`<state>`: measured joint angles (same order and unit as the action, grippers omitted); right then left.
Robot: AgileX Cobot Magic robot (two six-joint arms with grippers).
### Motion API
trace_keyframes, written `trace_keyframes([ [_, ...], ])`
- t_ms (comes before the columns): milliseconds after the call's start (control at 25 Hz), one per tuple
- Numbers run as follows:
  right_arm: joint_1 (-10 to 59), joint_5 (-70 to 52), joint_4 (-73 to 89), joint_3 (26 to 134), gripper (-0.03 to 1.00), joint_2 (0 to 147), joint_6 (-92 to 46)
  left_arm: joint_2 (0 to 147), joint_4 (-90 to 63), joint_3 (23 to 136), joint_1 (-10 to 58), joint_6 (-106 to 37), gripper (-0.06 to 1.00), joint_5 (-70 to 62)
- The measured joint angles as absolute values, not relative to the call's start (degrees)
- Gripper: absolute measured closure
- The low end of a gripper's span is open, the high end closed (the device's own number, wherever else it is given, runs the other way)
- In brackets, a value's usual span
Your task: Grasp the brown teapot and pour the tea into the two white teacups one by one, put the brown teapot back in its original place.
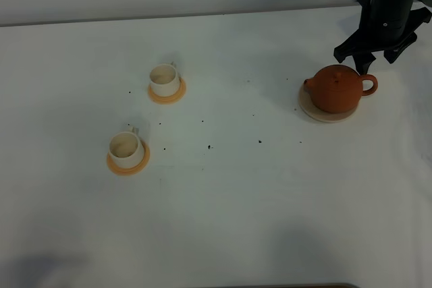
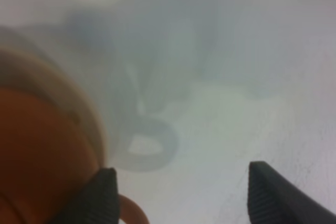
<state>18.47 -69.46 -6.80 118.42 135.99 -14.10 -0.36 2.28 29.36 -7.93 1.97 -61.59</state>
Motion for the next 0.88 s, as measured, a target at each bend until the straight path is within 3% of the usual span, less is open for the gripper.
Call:
trace_keyframes([
  [880, 17.69, -69.03, -4.41, 111.71, 0.45, 132.16, -10.6, -0.36, 2.22, 29.36, -7.93, 1.92, 0.56, -61.59],
])
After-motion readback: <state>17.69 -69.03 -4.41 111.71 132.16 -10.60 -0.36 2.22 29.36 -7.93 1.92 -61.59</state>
